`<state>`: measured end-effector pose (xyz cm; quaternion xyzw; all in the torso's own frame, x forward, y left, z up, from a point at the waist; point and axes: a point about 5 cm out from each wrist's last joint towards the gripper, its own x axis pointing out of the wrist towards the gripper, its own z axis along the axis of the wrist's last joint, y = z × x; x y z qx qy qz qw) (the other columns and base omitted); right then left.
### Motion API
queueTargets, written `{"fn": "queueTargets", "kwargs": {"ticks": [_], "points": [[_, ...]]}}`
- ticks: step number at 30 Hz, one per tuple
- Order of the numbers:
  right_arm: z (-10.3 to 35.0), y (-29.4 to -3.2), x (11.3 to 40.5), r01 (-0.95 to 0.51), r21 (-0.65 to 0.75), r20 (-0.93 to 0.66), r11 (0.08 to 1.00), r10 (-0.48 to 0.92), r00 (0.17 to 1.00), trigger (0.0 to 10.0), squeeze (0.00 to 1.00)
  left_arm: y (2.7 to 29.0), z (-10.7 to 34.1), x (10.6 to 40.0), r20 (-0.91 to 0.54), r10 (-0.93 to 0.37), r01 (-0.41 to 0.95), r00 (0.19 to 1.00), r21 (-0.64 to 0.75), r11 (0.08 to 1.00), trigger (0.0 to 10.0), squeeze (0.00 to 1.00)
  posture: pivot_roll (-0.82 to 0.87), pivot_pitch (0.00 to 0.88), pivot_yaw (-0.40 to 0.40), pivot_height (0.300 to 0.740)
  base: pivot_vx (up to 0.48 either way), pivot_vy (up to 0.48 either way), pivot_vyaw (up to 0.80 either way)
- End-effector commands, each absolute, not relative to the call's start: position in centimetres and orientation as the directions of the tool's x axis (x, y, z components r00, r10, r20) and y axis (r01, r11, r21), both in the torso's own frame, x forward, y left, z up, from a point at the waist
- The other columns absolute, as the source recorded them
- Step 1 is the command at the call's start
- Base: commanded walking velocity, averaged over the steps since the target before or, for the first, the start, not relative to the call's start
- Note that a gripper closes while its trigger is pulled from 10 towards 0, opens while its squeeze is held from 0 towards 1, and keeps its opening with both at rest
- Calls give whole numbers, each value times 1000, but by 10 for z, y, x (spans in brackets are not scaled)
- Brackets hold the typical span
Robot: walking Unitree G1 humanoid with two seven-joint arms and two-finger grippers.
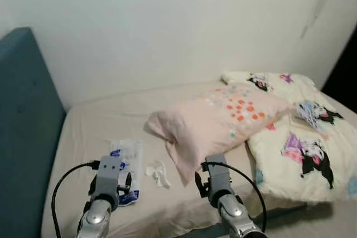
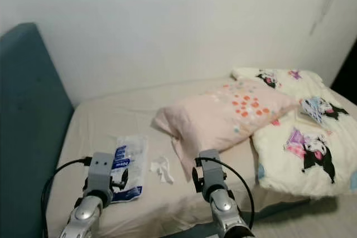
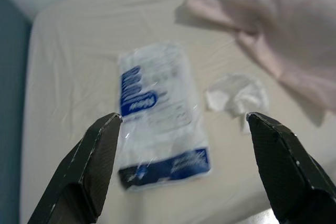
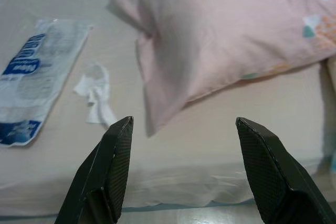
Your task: Clean up the room
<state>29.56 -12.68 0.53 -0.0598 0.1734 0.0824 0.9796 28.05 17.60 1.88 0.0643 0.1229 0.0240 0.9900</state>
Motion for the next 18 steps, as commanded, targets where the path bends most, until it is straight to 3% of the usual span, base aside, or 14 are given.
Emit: {"fn": "queueTargets", "kwargs": {"ticks": [1, 3, 18], "points": [[5, -129, 295, -175, -86, -347, 981, 135, 928, 10000, 0, 176, 16, 278, -255, 66, -31, 965, 139, 990, 10000, 0, 5, 0, 5, 740, 0, 0, -800], [5, -129, 295, -174, -86, -346, 981, 134, 929, 10000, 0, 176, 15, 278, -255, 66, -31, 965, 139, 990, 10000, 0, 5, 0, 5, 740, 0, 0, -622], [7, -129, 296, -187, -102, -340, 977, 142, 930, 10000, 0, 179, 17, 277, -237, 97, -69, 967, 124, 990, 10000, 0, 11, 2, -11, 740, 0, 0, 0]]}}
